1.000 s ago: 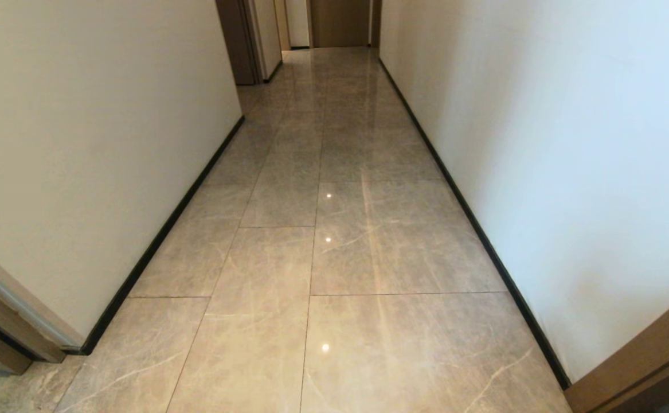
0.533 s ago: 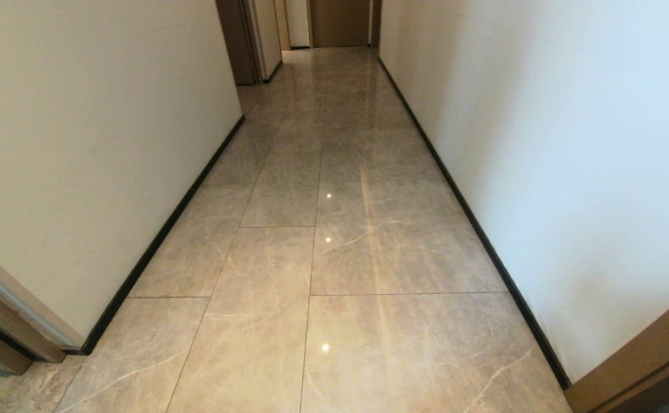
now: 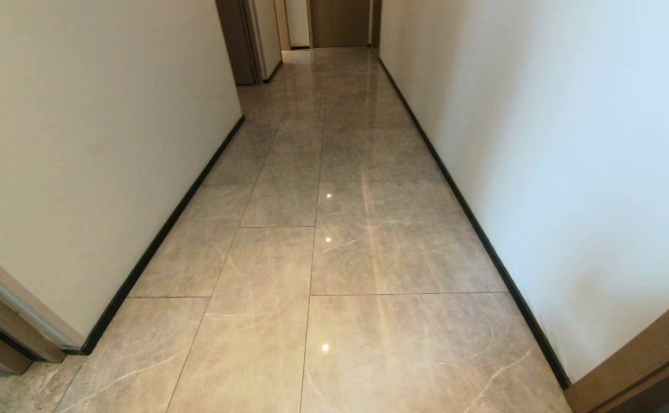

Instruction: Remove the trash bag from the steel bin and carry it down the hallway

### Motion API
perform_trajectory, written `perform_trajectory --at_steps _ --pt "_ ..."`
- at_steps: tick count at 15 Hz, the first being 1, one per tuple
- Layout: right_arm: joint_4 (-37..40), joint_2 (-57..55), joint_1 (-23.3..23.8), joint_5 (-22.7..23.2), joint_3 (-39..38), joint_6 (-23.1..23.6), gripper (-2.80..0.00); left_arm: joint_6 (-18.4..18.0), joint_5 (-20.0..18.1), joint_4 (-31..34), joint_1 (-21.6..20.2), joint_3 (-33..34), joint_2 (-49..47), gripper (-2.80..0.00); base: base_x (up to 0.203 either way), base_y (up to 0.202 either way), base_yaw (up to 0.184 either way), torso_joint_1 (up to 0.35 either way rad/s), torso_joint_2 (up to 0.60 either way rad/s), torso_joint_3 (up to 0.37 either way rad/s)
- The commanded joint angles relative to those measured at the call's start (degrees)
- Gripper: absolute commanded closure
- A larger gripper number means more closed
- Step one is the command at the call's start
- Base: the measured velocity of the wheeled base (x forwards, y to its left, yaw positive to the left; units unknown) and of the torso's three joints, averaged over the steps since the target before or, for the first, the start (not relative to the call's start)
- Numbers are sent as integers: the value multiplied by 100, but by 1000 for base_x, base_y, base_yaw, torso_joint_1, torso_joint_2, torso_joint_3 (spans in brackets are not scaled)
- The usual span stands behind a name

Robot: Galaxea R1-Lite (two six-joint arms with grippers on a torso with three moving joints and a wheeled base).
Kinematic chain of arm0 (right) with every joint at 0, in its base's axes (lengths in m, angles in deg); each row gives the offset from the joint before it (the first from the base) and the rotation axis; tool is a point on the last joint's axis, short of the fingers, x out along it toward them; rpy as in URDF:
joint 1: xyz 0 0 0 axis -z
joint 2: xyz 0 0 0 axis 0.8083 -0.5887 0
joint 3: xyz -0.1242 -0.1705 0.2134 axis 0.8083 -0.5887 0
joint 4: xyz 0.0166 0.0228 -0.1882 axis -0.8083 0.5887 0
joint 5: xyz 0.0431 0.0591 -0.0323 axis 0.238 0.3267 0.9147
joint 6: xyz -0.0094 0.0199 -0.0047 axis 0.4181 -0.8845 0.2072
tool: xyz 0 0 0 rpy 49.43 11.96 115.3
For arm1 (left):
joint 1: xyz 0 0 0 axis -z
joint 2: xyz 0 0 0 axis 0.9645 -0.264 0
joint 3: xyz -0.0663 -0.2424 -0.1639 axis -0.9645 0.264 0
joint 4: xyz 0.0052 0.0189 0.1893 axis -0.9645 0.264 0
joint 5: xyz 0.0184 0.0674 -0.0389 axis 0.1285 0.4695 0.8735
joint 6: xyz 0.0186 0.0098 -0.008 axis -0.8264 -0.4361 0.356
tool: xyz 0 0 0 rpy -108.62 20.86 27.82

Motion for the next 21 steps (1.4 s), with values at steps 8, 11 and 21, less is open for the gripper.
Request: perform_trajectory --at_steps 8,11,21 --pt "-1 -7 -2 0 0 5 0 0 5 -3 0 70 0 0 0 0 0 0 0 0" --pt "-1 -7 -2 0 0 5 0 0 5 -3 0 70 0 0 0 0 0 0 0 0" --pt "-1 -7 -2 0 0 5 0 0 5 -3 0 70 0 0 0 0 0 0 0 0"
